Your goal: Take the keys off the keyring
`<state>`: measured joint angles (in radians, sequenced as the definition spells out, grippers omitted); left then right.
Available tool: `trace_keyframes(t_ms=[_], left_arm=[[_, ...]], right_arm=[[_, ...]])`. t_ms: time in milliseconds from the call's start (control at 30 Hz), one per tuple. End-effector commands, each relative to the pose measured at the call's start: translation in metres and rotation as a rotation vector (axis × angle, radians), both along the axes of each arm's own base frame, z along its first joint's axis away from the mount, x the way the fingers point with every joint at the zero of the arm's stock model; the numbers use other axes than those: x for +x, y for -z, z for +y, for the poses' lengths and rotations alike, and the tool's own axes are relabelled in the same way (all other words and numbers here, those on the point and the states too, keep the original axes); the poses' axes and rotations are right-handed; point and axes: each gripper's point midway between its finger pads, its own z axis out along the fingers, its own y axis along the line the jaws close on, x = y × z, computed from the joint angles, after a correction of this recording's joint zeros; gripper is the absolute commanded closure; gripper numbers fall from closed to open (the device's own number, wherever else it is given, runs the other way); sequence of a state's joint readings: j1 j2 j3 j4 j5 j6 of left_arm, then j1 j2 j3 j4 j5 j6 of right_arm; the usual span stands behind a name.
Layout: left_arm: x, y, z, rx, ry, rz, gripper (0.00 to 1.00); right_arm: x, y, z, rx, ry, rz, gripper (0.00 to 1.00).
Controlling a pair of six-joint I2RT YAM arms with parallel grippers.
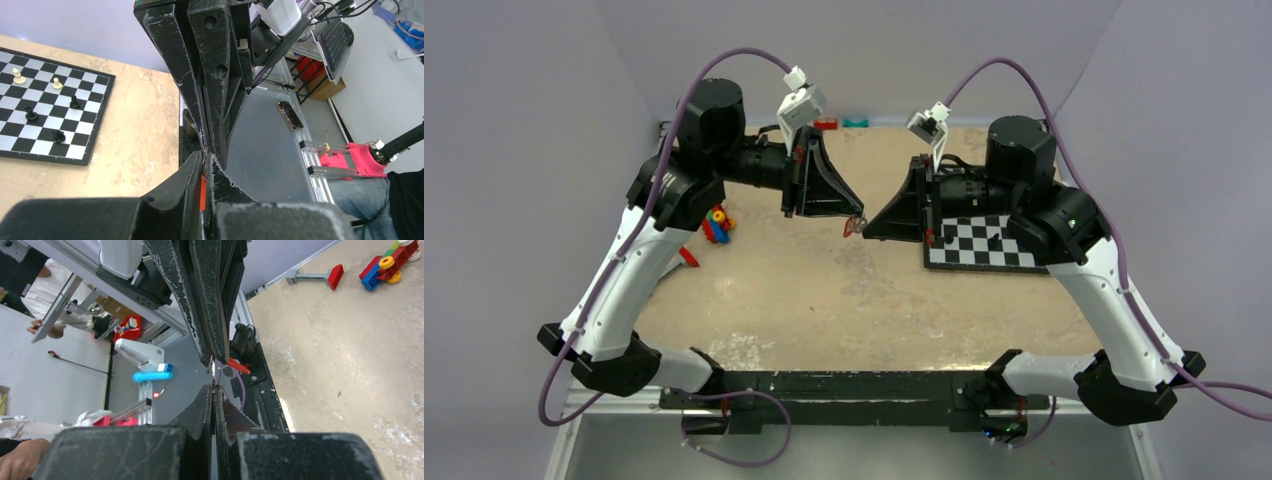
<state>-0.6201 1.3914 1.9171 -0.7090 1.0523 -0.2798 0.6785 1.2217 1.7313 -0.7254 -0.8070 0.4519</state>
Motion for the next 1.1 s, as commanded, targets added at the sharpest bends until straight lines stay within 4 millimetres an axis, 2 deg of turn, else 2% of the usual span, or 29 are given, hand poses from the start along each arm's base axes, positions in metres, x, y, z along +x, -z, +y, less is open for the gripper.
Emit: trace_keyframes(t_ms=[0,167,533,800,1067], left_arm=[[-0.006,-0.009,0.006,-0.034,-0.004,-0.035,0.91],[0.003,-0.011,0.004,-0.063,-0.088,-0.003,1.0],[0.003,-0.018,0.012,-0.212,-0.218,0.062,1.0],[0.022,-0.01,0.019,-0.263,-0.387,0.139,1.0],[0.024,-0.009,0.018,-0.278,-0.408,0.148,1.0]], right_arm=[[-0.009,-0.015,-0.003,0.044,-0.02,-0.043,1.0],[-0.008,-0.015,-0.004,0.045,-0.009,-0.047,1.0],[-0.004,-0.024,-0.003,0.076,0.019,-0.046,1.0],[-0.003,-0.03,-0.003,0.1,0.036,-0.046,1.0],[-0.002,-0.03,-0.002,0.105,0.036,-0.04,1.0]])
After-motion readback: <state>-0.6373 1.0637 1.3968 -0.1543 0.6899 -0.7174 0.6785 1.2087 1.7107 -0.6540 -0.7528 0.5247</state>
